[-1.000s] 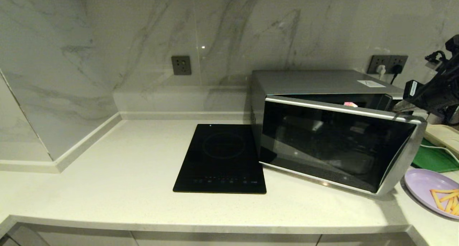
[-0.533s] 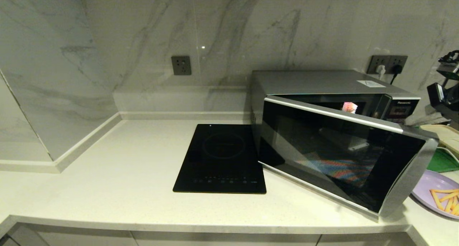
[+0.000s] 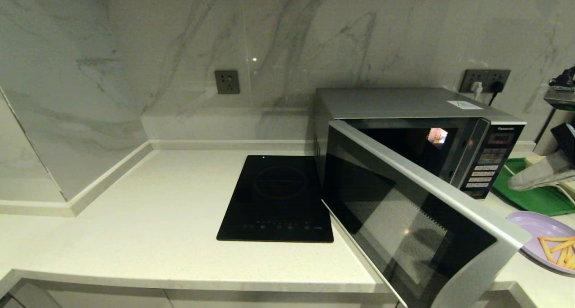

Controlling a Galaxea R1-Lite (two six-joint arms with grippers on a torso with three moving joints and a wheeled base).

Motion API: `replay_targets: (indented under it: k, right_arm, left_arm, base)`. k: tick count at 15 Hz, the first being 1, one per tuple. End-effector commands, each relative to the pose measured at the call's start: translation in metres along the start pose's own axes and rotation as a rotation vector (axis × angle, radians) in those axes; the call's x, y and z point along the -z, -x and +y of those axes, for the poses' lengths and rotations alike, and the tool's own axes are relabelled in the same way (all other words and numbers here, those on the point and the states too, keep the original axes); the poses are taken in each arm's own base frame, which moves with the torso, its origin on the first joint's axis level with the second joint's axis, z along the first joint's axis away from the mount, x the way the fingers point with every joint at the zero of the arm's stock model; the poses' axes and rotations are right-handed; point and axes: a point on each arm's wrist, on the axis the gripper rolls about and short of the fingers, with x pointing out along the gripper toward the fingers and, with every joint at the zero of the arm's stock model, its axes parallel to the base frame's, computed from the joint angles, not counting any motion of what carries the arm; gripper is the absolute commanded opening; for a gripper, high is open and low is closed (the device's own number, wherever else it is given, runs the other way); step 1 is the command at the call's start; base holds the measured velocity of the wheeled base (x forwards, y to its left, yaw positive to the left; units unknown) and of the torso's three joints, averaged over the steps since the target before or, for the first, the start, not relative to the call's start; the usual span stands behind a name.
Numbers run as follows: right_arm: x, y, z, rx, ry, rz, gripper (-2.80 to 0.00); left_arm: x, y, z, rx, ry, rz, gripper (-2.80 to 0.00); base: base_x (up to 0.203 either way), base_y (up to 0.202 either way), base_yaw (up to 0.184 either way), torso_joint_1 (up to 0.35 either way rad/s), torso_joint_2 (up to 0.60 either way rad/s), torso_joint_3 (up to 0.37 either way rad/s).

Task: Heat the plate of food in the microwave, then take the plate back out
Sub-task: Open the microwave oven

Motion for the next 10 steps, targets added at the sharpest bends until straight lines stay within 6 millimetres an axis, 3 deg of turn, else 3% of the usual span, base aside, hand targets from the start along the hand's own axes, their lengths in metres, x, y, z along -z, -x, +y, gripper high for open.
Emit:
replay_targets:
  k: [1,7,10]
  right_arm:
    - [0.012,0.007,0.009,-0.015,0.025,-0.001,-2.80]
    - [0.014,0.012,0.008,0.060,0.026,-0.025,-2.80]
    - [0.017,0.003,0.022,0.020,0.092,0.021,-2.80]
  left_arm:
    - [0.000,0.000,0.000,-0.002,0.000,0.000,-2.80]
    - [0.000,0.000,0.000,-0.002,0.000,0.000,-2.80]
    - [0.000,0.000,0.000,-0.001,0.000,0.000,-2.80]
  base:
    - [0.000,0.000,0.000,0.000,0.00,0.000]
    - [0.000,0.000,0.000,0.000,0.00,0.000]
    - [0.000,0.000,0.000,0.000,0.00,0.000]
